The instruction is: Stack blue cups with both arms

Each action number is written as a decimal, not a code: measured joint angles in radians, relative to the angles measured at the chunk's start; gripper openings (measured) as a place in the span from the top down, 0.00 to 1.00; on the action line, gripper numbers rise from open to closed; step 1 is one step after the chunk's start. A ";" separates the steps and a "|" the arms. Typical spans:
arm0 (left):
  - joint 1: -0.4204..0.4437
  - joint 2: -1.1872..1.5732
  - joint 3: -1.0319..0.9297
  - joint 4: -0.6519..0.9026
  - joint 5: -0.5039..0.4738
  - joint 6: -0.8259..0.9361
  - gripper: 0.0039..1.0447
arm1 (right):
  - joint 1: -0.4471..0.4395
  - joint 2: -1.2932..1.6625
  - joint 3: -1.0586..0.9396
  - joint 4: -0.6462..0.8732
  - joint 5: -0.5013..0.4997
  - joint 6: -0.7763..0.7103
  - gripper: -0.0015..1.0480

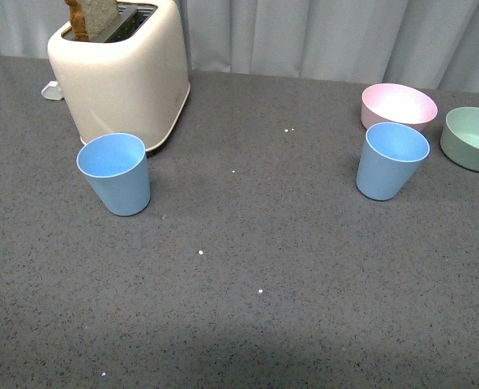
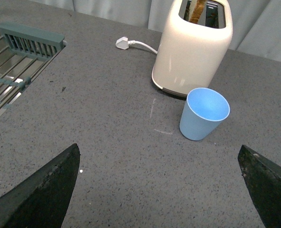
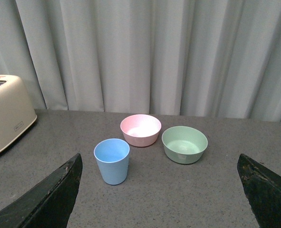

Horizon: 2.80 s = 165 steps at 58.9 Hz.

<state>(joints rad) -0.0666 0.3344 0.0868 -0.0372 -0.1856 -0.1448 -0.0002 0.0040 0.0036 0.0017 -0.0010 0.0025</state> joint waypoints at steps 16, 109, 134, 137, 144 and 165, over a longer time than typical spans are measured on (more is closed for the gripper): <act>-0.061 0.679 0.216 0.342 0.140 -0.117 0.06 | 0.000 0.000 0.000 0.000 0.000 0.000 0.09; -0.060 1.689 1.009 -0.124 0.148 -0.358 0.93 | 0.000 0.000 0.000 0.000 0.000 0.000 0.09; -0.185 1.709 1.146 -0.198 0.151 -0.394 0.97 | 0.000 0.000 0.000 0.000 0.000 0.000 0.09; -0.210 1.725 1.178 -0.210 0.150 -0.404 0.97 | 0.000 0.000 0.000 0.000 0.000 0.000 0.09; -0.267 1.780 1.259 -0.249 0.139 -0.416 0.97 | 0.000 0.000 0.000 0.000 0.000 0.000 0.09; -0.388 1.920 1.461 -0.346 0.126 -0.438 0.97 | 0.000 0.000 0.000 0.000 0.000 0.000 0.09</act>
<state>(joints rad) -0.4545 2.2539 1.5482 -0.3828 -0.0593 -0.5823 -0.0002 0.0040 0.0036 0.0017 -0.0010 0.0025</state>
